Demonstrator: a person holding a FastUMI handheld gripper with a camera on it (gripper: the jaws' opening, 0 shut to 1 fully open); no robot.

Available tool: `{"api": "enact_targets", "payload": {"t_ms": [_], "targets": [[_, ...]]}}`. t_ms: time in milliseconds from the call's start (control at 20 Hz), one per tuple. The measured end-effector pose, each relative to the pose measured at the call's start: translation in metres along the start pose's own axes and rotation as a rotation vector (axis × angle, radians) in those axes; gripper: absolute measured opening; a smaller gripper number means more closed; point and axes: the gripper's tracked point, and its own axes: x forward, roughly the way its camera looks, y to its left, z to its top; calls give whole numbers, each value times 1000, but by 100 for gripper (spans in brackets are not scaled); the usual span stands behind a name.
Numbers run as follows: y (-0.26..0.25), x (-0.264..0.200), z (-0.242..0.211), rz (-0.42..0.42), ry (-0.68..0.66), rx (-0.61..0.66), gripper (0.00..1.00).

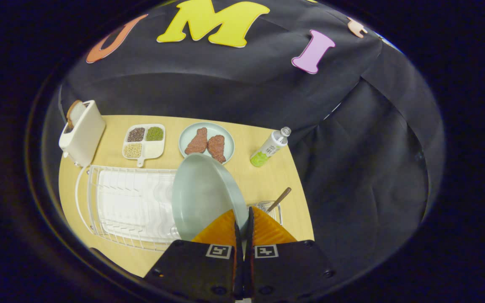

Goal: Take the plate from the dish rack, then take the spoon from the basket and place it into the plate.

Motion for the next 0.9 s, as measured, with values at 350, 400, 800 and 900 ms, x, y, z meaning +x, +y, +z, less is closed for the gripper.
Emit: {"api": "enact_targets", "payload": {"t_ms": [350, 400, 800, 900], "targets": [[18, -25, -81, 225, -57, 41, 6], [26, -21, -99, 260, -49, 45, 6], [55, 23, -215, 433, -8, 107, 6], [47, 33, -242, 420, 18, 121, 6]]}}
